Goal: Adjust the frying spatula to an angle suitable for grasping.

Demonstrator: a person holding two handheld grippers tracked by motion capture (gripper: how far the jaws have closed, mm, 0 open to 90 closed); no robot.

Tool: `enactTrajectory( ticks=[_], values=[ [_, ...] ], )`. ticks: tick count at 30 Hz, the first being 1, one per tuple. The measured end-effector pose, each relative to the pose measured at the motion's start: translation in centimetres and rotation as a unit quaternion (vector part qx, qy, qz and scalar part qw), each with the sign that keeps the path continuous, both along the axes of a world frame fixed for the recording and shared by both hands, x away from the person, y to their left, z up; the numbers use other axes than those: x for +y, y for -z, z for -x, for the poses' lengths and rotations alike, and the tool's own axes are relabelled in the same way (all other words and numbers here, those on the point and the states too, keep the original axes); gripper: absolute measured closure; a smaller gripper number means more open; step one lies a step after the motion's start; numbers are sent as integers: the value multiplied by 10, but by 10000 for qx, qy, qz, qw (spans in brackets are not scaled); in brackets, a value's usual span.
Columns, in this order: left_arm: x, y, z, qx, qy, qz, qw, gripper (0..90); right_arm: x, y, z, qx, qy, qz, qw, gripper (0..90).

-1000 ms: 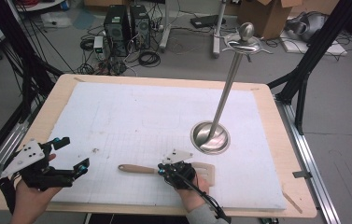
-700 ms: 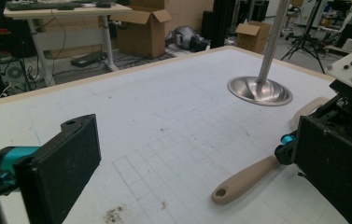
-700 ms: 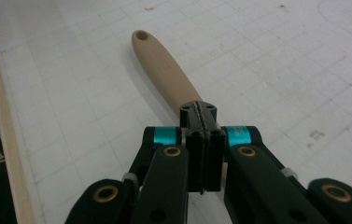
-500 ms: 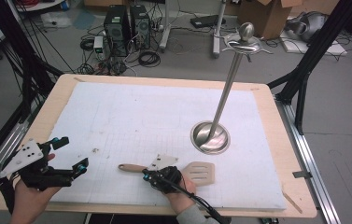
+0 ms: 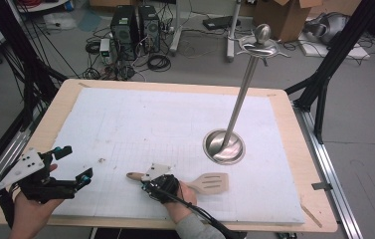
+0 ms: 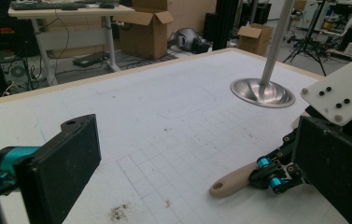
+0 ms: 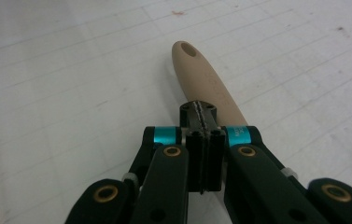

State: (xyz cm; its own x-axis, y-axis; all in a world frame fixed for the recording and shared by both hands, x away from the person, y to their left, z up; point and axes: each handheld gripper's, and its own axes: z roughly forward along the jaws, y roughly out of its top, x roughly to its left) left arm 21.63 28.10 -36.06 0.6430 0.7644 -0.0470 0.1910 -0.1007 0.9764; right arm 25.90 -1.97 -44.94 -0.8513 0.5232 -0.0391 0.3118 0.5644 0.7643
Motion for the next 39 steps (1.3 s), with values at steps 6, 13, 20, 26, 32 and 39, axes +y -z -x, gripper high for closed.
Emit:
enactTrajectory(
  ticks=[6, 13, 20, 26, 32, 39],
  values=[
    [0, -1, 1, -8, 1, 17, 10000, 17, 10, -1, -11, -107, 177, 198, 9996, 900],
    [2, 1, 0, 4, -13, 35, 10000, 18, 14, -1, -27, -77, 472, 231, 9986, 900],
    [3, 0, 0, -6, -17, 65, 10000, 17, 17, -2, -43, -49, 831, 270, 9962, 900],
    [3, 0, 0, -10, -12, 64, 10000, 18, 16, -2, -53, -59, 1029, 264, 9943, 900],
    [3, 0, 0, -14, -13, 76, 10000, 17, 13, 0, -60, -99, 1224, 186, 9923, 900],
    [3, 0, 0, -12, 6, 70, 10000, 17, 9, -1, -67, 94, 1316, -14, 9913, 900]
  ],
)
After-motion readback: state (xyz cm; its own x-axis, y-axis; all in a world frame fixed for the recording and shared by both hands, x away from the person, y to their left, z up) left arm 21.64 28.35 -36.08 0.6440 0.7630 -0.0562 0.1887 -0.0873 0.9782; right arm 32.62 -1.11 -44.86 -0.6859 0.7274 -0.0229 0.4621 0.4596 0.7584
